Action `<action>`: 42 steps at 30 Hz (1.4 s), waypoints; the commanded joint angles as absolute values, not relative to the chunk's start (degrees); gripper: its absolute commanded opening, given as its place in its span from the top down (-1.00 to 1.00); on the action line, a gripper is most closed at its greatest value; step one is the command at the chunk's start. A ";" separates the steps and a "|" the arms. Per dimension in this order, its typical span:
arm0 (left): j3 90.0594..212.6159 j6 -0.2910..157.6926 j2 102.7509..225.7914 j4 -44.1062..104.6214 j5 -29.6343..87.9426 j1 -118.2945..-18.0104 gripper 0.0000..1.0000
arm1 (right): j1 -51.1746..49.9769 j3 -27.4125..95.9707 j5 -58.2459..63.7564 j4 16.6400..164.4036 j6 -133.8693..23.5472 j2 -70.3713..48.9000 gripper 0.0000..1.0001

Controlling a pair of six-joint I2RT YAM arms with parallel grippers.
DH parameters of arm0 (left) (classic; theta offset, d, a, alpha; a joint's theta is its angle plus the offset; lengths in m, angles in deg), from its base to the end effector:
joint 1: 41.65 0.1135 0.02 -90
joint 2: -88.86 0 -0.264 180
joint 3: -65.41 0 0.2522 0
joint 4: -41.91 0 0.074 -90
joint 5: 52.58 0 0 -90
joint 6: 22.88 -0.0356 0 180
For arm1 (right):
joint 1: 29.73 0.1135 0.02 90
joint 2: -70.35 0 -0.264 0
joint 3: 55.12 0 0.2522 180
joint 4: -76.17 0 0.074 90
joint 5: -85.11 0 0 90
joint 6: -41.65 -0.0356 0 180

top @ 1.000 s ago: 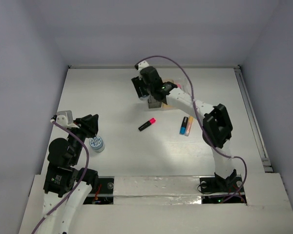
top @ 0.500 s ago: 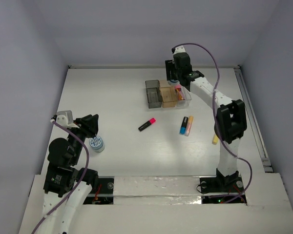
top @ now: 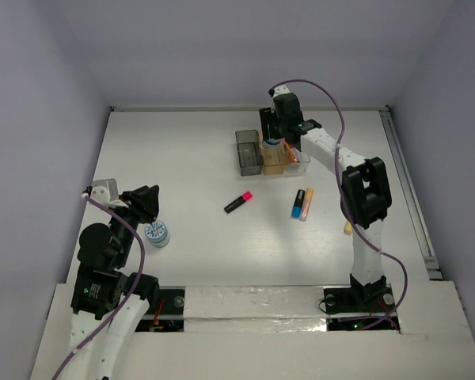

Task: Sort the stationery into containers
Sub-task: Place the stationery in the storage box, then pick up the stationery from the center of the board.

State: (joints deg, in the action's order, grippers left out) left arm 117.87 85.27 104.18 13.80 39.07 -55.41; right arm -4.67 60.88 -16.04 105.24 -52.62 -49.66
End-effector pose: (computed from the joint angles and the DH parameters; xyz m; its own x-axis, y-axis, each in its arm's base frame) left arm 0.0728 -0.0168 0.3527 0.0794 -0.3400 -0.9371 0.2472 0.9174 -0.3119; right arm 0.4512 0.2034 0.2650 -0.5131 -0.1593 -0.8434 -0.2312 0.9720 -0.0429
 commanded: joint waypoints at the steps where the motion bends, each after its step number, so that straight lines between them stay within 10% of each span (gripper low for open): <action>1: 117.31 85.23 104.95 17.17 38.47 -55.19 0.41 | -4.59 62.62 -15.43 101.61 -53.44 -50.85 0.30; 14: 117.23 85.23 104.86 17.25 38.30 -54.66 0.41 | -4.59 62.45 -12.20 102.23 -54.06 -48.85 -0.75; 19: 117.14 85.23 105.04 17.34 38.12 -54.66 0.41 | -3.89 57.80 -8.58 99.43 -55.03 -43.75 -0.87; 23: 117.22 85.31 105.04 17.43 38.12 -54.05 0.62 | 0.67 50.68 -0.98 94.07 -57.04 -38.91 0.84; 28: 117.40 86.19 104.51 16.99 40.14 -53.52 1.00 | 13.84 44.34 15.40 87.65 -53.37 -38.55 0.97; 36: 118.19 86.98 104.60 15.23 44.27 -52.47 0.70 | 28.80 41.88 20.95 83.69 -47.12 -44.52 -0.76; 42: 118.63 88.04 104.16 14.18 47.34 -51.85 0.20 | 35.21 46.60 20.52 83.33 -47.56 -50.76 -0.98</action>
State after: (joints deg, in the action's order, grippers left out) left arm 117.65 87.20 104.18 13.46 44.97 -52.55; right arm 34.09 42.72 20.09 87.21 -48.42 -48.50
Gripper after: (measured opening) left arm 0.373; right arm 0.985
